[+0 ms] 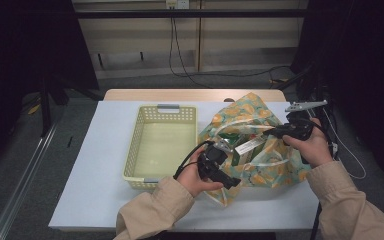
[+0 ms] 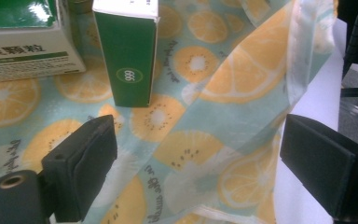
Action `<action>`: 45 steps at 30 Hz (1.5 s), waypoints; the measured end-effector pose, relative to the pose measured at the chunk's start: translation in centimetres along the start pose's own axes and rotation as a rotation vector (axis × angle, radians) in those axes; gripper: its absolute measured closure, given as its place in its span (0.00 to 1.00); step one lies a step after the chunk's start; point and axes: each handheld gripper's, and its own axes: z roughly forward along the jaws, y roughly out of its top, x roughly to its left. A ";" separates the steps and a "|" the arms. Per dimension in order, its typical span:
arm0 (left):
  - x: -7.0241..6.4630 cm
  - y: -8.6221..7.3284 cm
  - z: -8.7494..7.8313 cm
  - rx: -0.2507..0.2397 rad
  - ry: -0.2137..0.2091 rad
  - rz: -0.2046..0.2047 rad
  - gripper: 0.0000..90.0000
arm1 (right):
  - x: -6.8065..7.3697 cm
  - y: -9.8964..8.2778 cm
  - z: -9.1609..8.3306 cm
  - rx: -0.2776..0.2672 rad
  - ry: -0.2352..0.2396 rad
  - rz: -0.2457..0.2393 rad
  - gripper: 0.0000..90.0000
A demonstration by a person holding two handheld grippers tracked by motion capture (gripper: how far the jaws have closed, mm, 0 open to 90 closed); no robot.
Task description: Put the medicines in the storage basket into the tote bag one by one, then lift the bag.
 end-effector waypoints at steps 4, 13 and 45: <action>-0.1 0.0 0.2 0.014 -0.001 0.006 0.19 | 0.0 0.1 -0.2 -0.007 -0.003 0.003 1.00; 0.2 0.2 0.3 0.082 -0.020 0.013 0.60 | 0.1 0.2 -0.4 -0.014 -0.003 0.003 1.00; -0.4 4.7 -4.8 -0.073 0.006 -0.014 1.00 | 0.3 0.6 -1.3 -0.040 0.004 -0.011 1.00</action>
